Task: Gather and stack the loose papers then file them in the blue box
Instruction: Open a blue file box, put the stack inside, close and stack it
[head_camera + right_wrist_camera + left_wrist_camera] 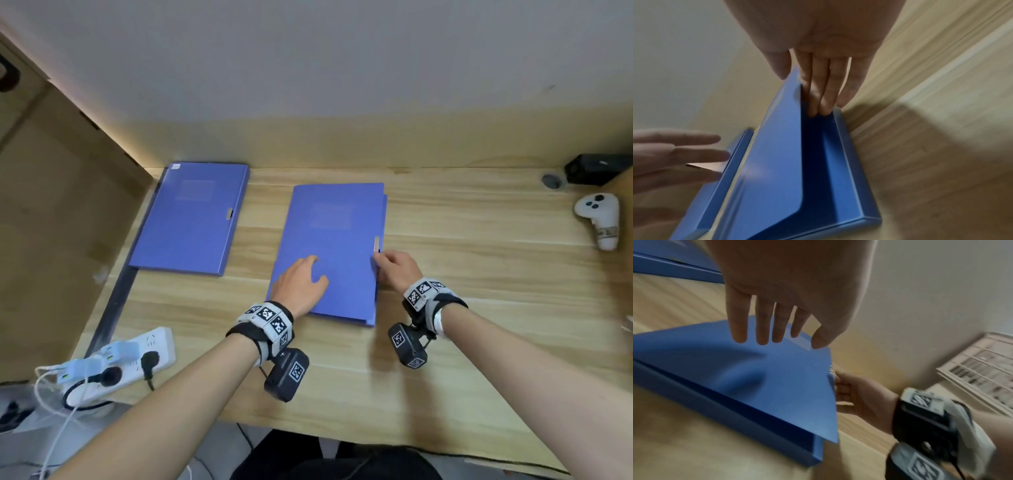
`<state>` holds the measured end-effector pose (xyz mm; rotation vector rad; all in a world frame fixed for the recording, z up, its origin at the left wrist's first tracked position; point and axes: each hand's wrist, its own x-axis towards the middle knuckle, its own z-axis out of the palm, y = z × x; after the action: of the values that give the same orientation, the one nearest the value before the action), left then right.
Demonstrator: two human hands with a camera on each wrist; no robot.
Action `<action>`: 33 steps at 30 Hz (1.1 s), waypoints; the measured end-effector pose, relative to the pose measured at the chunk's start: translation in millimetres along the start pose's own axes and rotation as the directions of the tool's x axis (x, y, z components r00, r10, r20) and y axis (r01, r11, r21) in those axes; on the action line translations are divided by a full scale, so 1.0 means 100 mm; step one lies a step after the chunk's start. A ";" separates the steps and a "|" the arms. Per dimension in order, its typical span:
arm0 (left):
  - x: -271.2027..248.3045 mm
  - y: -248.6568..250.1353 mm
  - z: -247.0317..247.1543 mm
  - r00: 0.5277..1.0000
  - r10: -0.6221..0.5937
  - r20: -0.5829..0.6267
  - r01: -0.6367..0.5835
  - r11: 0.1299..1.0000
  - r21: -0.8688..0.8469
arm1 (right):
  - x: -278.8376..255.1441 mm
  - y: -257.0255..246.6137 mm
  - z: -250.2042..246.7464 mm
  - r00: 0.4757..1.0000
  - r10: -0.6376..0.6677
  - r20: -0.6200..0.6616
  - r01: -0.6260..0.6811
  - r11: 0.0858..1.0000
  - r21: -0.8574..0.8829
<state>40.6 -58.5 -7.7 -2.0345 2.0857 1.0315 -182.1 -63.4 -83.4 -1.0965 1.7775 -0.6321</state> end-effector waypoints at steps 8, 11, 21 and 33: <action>0.52 -0.64 -0.11 0.972 -0.233 -0.013 0.230 0.967 -0.110 | 0.01 0.05 0.04 0.984 0.148 -0.096 -0.172 0.925 -0.339; 0.72 -0.78 -0.11 0.974 -0.224 0.010 0.223 0.962 -0.156 | 0.05 0.03 0.07 0.973 0.185 -0.141 -0.227 0.885 -0.406; 0.86 -0.96 -0.03 0.974 -0.193 -0.118 0.137 0.920 -0.368 | -0.02 -0.04 0.41 0.944 0.122 -0.306 -0.205 0.945 -0.255; 1.06 -1.63 -0.90 0.945 -0.206 -0.253 0.084 0.903 -0.421 | 0.14 -0.91 1.20 0.957 0.027 -0.289 -0.034 0.999 -0.019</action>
<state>210.8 -180.3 -55.9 -2.6466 1.9173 1.2961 -40.3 -114.2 -71.4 -1.0310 2.0517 -0.7858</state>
